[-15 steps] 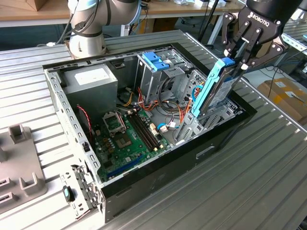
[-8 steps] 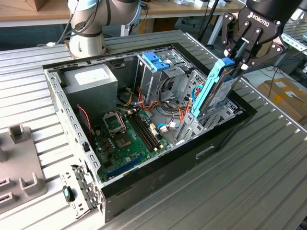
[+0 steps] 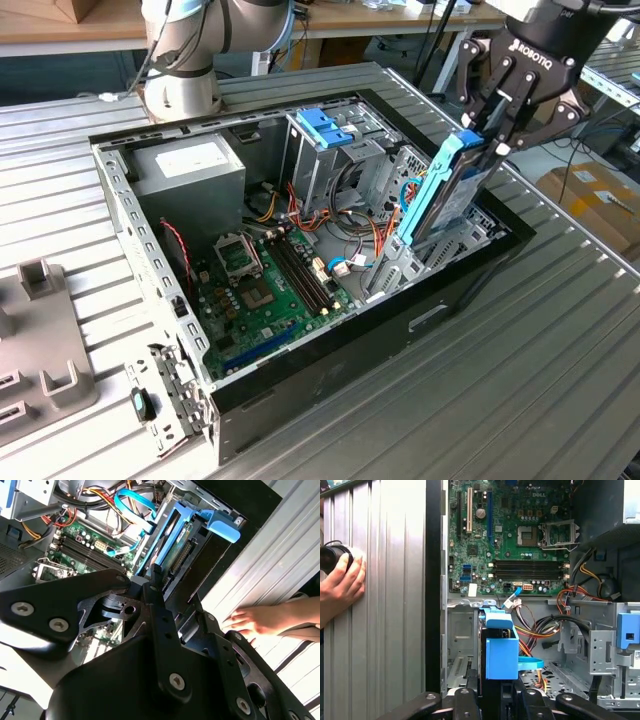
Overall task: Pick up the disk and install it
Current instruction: 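Insert the disk into the insertion slot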
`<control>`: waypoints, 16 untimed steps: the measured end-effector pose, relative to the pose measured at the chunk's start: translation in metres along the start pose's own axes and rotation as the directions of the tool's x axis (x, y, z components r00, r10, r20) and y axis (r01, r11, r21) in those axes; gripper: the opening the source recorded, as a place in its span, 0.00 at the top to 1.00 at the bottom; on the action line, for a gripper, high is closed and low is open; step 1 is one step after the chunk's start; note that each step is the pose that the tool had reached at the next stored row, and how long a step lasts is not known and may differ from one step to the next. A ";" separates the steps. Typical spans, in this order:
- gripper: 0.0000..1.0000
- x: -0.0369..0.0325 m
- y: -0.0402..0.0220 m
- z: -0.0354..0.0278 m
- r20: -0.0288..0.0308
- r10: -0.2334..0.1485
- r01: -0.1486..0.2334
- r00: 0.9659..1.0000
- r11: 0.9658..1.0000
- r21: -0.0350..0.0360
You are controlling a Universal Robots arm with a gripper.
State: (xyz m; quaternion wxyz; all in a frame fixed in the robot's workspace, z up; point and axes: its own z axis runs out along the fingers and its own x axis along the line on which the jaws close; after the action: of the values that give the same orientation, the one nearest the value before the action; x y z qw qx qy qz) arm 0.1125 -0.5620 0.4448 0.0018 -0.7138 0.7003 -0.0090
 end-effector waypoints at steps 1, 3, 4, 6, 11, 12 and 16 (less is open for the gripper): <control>0.65 0.0000 0.0000 0.0020 0.000 0.000 0.000 1.000 1.000 0.000; 0.65 -0.0001 0.0001 0.0059 0.000 0.000 0.000 1.000 1.000 0.000; 0.65 -0.0001 0.0001 0.0088 0.000 0.000 0.000 1.000 1.000 0.000; 0.65 -0.0002 0.0002 0.0128 0.000 0.000 0.000 1.000 1.000 0.000; 0.65 -0.0003 0.0003 0.0200 0.000 0.000 0.000 1.000 1.000 0.000; 0.65 -0.0002 0.0003 0.0200 0.000 0.000 0.000 1.000 1.000 0.000; 0.65 -0.0002 0.0003 0.0230 0.000 0.000 0.000 1.000 1.000 0.000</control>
State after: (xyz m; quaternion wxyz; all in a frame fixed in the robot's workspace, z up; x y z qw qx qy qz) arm 0.1125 -0.5620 0.4218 0.0017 -0.7138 0.7002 -0.0090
